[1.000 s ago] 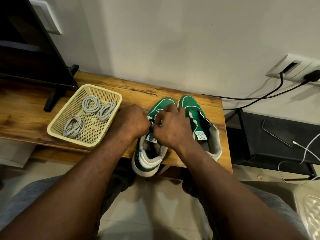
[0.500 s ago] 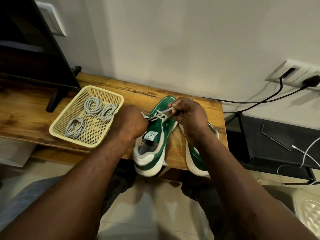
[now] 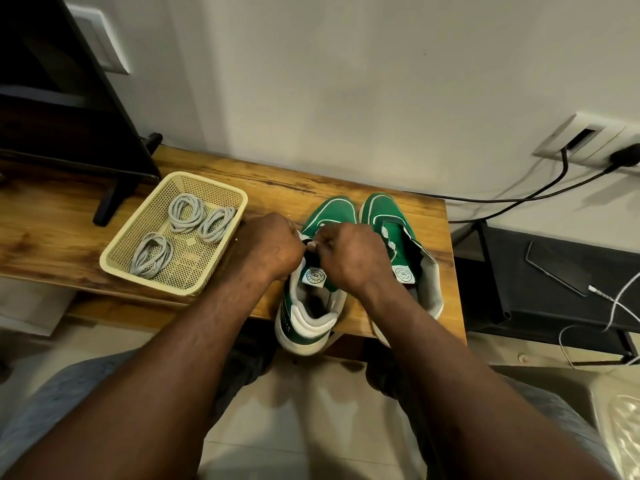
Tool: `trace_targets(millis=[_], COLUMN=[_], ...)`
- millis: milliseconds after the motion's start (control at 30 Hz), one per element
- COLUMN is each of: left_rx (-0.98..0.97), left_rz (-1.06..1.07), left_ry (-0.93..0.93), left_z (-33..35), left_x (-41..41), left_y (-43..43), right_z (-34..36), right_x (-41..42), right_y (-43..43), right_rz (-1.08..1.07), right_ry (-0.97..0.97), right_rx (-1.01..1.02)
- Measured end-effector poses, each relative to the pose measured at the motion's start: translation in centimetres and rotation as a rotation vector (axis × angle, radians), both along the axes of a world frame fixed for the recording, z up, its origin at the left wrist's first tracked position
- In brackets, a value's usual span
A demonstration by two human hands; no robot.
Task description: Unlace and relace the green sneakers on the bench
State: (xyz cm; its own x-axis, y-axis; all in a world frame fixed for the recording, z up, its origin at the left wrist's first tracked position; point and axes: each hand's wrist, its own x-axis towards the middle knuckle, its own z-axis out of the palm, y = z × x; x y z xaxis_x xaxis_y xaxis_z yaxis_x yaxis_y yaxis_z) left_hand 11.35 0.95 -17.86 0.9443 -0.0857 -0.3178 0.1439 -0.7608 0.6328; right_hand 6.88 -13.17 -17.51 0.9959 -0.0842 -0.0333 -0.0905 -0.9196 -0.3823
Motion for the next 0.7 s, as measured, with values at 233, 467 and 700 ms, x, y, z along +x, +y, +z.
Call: trace_targets(millis=[233,467,700], left_rx=[0.131,0.103,0.067], left_rz=[-0.070,-0.051,-0.047], left_ry=[-0.064,-0.052,-0.043], left_z=[1.1,0.6,0.1], left_x=[-0.4,-0.3,-0.1], left_y=[-0.2,-0.3,-0.2], right_z=[3.4,4.9,1.1], right_x=[0.2,0.2,-0.6], right_y=[-1.3,-1.5,0.3], right_rz=[-0.225,-0.380,0.040], right_ry=[-0.127,-0.150,0.092], right_rx=[0.789,1.192,-0.031])
